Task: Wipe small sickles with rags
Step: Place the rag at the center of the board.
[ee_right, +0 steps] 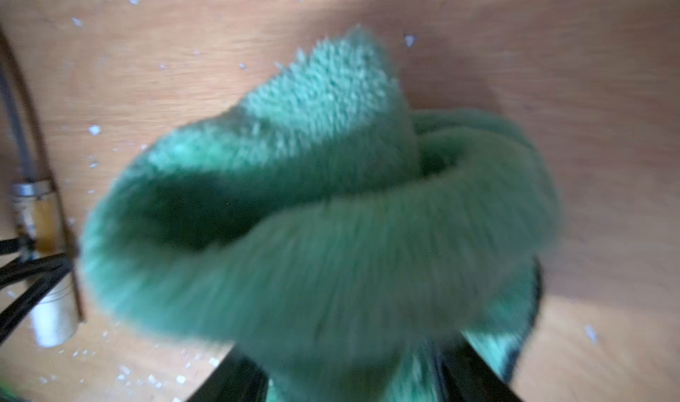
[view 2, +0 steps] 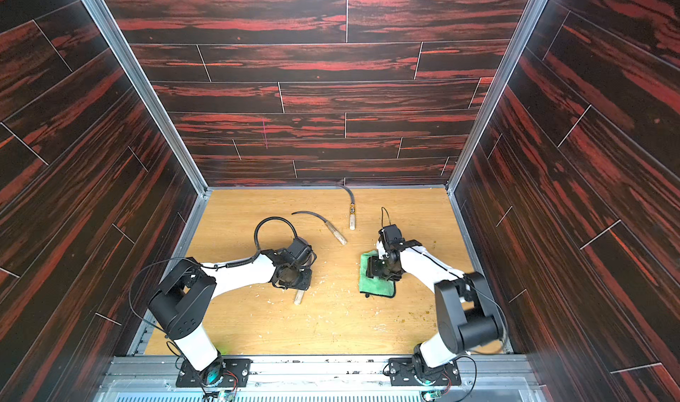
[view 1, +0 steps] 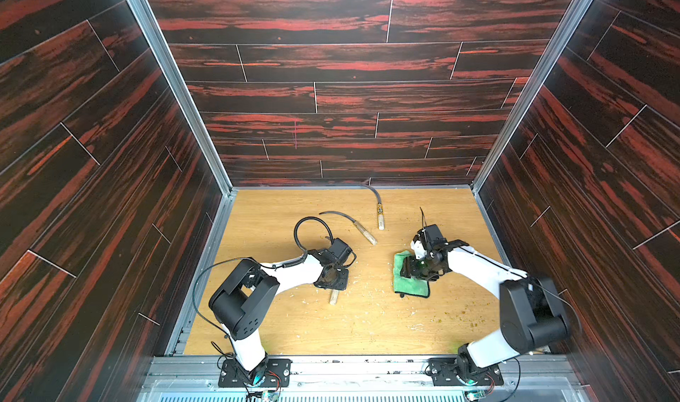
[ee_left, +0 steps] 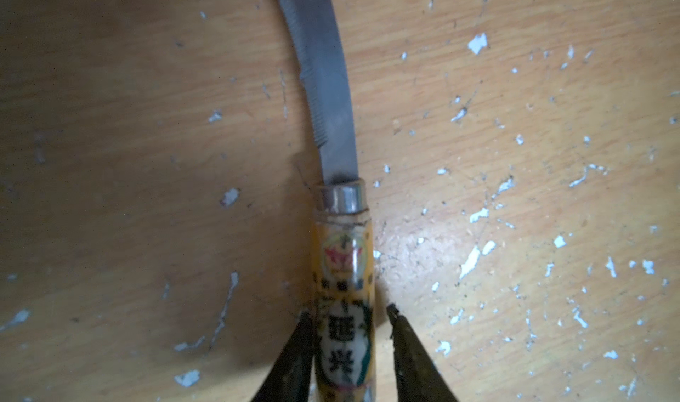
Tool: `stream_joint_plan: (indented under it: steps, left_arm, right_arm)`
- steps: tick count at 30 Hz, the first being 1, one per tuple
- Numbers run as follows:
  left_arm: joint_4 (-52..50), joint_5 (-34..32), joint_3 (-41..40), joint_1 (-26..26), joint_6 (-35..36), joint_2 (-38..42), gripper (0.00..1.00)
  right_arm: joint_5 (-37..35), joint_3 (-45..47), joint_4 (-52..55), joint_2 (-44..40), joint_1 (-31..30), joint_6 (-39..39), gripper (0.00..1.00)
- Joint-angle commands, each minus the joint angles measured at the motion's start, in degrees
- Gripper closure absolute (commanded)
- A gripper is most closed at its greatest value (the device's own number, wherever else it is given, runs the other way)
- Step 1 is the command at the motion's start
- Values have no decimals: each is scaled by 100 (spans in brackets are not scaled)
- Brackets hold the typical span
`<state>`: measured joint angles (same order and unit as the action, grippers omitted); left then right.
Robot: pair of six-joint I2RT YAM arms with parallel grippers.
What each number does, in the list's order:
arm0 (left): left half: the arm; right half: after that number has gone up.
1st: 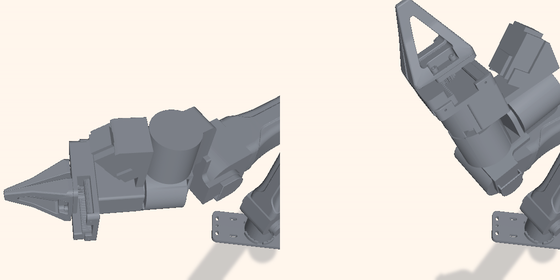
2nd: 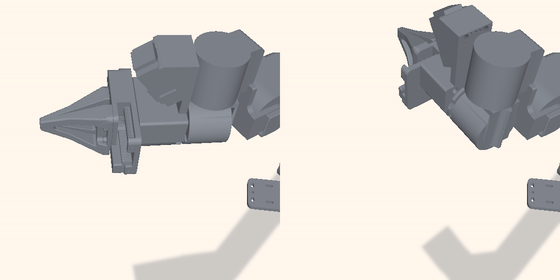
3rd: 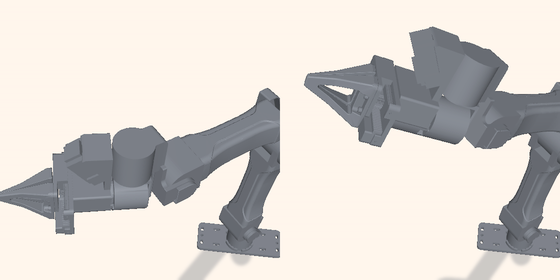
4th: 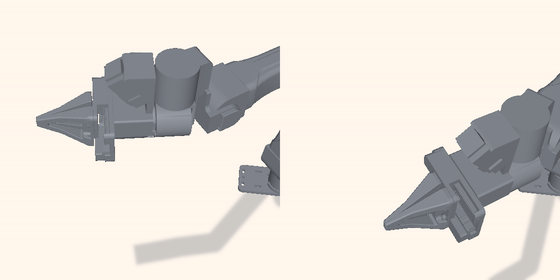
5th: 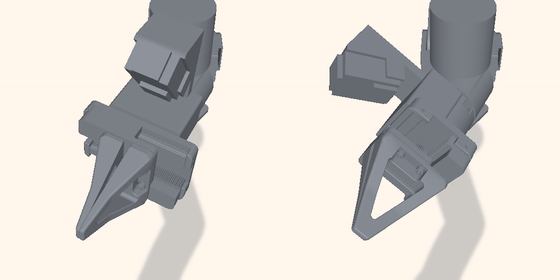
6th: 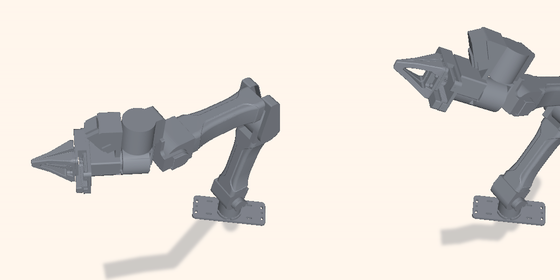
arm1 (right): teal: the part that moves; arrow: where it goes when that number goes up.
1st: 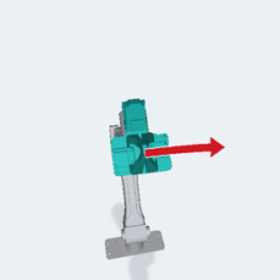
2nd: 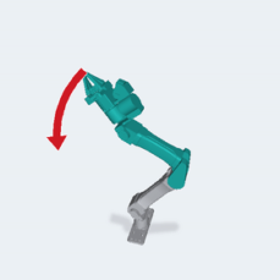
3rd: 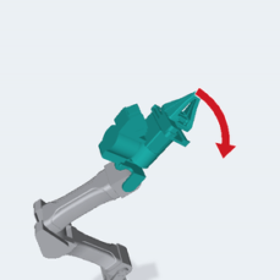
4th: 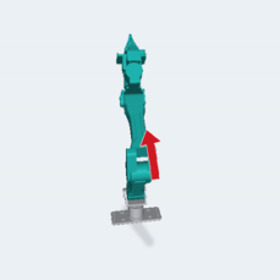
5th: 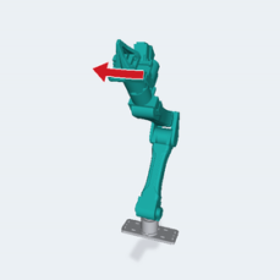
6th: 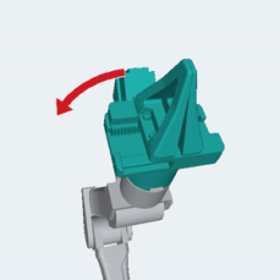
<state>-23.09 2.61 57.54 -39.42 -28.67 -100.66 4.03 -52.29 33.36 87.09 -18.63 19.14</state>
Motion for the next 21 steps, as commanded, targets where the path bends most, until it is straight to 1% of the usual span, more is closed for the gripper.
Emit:
stream_joint_plan:
  steps: [1,2,5,16,21]
  left_arm:
    - [-541,-276,-71,69,55,-6,60]
    - [-572,-294,-48,64,61,175,60]
    - [-640,-331,1,67,55,362,58]
    - [-878,-548,-33,67,-1,1257,55]
    - [-893,-892,-163,70,-95,1869,50]
  right_arm:
    - [-140,-301,559,-452,-17,13,26]
    - [-179,-356,668,-542,-24,13,25]
    - [-233,-473,947,-730,-44,26,19]
    - [-658,-631,1535,-1076,-138,97,19]
    - [-895,-454,1271,-1521,-185,183,19]
